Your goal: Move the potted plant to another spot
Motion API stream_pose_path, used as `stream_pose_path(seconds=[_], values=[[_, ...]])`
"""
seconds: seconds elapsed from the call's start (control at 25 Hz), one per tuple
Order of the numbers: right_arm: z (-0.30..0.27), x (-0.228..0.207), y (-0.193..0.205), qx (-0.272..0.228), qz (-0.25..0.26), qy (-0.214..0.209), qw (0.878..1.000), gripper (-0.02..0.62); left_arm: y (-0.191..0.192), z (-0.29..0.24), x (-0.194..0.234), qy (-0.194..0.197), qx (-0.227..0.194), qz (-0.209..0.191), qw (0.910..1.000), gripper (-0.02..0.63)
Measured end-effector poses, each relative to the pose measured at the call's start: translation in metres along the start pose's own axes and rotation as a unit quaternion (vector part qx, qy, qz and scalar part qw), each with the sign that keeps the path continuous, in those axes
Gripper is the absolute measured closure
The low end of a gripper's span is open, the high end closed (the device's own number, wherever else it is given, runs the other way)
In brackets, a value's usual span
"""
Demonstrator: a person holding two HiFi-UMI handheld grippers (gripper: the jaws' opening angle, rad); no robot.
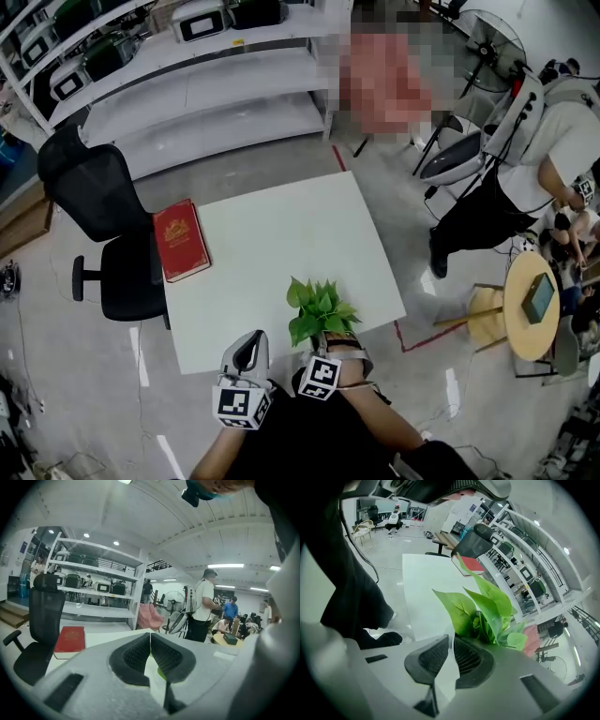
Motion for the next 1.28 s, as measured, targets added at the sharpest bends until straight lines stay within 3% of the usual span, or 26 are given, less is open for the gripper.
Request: stream_pose_path(seconds=[0.52,1.28], values=[[-0.008,-0.050,0.080,0.026,-0.040,0.020,0.999,0.574,-0.015,-0.053,-0.050,0.033,0.001,-0.023,0.9992,0.588],[-0.065,-0.144,0.091,0.031,-0.037,0.028,0.998,0.574,-0.031,-0.145,-0.036,0.039,0.005,-0.022,0.9990,0.588]])
Point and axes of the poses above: the fingertips, and each gripper's own axes: z backward along the fingers, x to its left, y out of its underside, the point moved 4 cm from there along z, backward along the fingers, and after that the axes turned 6 degrees about -z, right-handed, at the moved point
